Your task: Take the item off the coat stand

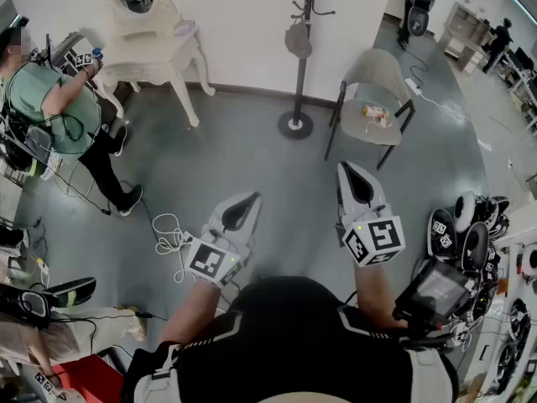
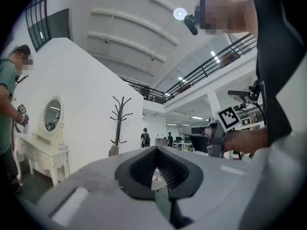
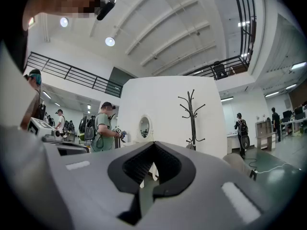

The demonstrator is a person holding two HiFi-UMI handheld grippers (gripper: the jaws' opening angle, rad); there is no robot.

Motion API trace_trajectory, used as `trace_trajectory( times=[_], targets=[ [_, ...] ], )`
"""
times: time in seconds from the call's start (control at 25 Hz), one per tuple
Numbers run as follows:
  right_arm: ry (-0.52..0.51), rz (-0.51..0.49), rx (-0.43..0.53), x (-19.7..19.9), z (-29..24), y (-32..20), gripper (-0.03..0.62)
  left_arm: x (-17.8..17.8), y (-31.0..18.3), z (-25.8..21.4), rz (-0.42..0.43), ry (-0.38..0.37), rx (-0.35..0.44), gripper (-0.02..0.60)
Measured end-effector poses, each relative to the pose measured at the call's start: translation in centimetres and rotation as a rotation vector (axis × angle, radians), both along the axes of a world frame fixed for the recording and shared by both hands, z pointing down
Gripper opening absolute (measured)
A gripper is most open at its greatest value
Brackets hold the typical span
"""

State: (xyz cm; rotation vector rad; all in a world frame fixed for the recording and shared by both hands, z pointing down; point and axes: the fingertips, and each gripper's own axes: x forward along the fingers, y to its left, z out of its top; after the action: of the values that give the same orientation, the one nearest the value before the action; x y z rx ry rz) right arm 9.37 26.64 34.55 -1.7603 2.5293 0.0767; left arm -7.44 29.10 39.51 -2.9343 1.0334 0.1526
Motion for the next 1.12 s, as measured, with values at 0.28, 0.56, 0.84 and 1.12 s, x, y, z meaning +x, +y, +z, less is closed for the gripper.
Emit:
trace_trajectory(
  times=[0.28,0.56,0.84,1.12],
  targets=[
    [-0.005,-0.002,0.000,-0.8,-0.1,0.0,0.006,-0.3,0.0,-0.7,0.007,-0.020,0.005,-0.006],
    [-0.034,-0.014,-0.015,-1.5,0.1,0.1,0.008,-1.0,0.0,-0.4,0.014,-0.029,0.010,-0.006],
    [-0.015,0.000,-0.016,-3.2,0.2,-0.3,0.008,-2.3,-0.3,-0.3,0.019,-0.045,0.012,-0.006],
    [0.002,-0.016,-0.015,-7.0,0.2,-2.1,0.008,-5.4,-2.1,0.7,0.026,-0.026,-0.012,-0.006]
  ],
)
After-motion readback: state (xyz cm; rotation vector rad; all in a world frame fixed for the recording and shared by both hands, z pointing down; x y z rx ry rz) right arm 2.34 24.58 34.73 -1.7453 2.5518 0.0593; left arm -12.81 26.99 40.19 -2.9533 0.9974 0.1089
